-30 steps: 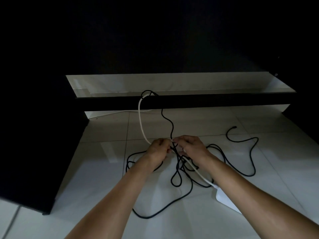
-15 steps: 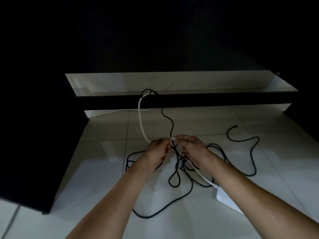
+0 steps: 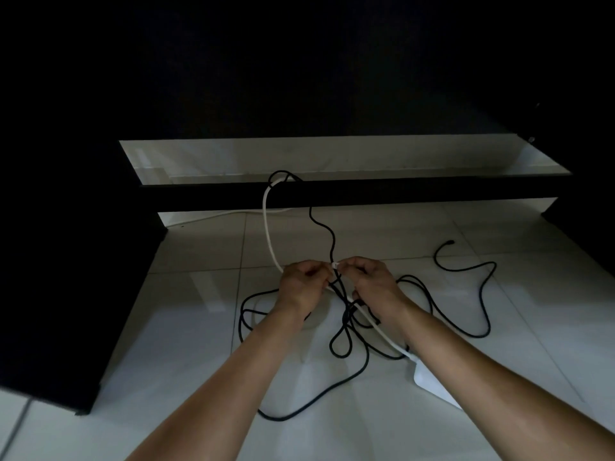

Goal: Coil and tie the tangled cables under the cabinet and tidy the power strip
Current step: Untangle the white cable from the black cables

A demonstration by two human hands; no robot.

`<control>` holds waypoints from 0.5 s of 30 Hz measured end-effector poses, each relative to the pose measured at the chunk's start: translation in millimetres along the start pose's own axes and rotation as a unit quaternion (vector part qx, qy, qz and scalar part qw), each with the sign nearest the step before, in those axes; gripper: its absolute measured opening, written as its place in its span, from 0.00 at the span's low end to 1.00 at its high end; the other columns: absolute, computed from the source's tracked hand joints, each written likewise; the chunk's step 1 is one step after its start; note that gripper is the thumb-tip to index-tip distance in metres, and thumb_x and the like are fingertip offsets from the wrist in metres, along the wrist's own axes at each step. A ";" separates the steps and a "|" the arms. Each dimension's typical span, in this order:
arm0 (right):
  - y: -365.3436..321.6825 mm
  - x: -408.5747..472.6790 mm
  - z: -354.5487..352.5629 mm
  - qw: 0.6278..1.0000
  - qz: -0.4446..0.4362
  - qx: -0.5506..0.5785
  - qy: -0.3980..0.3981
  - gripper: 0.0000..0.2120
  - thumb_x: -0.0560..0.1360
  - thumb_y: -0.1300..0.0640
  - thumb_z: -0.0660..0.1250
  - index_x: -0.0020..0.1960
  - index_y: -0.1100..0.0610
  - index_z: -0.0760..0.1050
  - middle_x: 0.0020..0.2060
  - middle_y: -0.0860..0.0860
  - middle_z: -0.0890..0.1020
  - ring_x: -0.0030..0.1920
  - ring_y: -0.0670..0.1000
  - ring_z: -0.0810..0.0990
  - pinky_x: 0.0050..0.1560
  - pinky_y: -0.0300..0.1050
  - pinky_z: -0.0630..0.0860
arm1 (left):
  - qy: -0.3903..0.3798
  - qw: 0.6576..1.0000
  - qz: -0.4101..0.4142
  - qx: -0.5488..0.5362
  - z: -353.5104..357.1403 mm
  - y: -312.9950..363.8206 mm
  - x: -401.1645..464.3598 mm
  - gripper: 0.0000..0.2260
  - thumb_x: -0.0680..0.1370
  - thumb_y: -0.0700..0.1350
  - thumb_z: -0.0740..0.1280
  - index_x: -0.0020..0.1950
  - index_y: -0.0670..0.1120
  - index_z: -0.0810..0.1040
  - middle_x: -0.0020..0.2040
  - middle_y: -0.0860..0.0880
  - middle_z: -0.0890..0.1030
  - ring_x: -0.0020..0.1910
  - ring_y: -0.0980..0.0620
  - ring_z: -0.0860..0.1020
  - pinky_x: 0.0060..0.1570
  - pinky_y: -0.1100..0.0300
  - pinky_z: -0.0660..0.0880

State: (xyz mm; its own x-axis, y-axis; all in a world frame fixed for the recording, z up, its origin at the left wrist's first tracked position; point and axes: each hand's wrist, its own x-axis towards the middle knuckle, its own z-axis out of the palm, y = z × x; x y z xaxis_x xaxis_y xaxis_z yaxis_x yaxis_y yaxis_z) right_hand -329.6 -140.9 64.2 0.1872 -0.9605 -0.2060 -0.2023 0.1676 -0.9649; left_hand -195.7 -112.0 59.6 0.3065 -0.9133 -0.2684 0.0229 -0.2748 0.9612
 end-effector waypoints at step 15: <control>10.5 3.2 -2.9 0.997 -0.029 -0.062 -0.020 0.09 0.75 0.47 0.71 0.47 0.53 0.81 0.46 0.50 0.85 0.48 0.47 0.81 0.46 0.40 0.76 | -0.050 0.995 -0.079 0.023 3.9 -4.2 6.7 0.13 0.81 0.50 0.61 0.42 0.46 0.80 0.33 0.50 0.75 0.35 0.51 0.72 0.43 0.57 0.68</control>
State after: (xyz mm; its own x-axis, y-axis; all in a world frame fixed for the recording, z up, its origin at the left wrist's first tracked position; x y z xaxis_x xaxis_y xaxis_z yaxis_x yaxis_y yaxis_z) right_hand -334.0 -142.9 53.9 0.2389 -0.9578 -0.1596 -0.3066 0.0816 -0.9483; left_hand -197.5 -118.1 53.5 0.2062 -0.8826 -0.4224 0.0183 -0.4281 0.9035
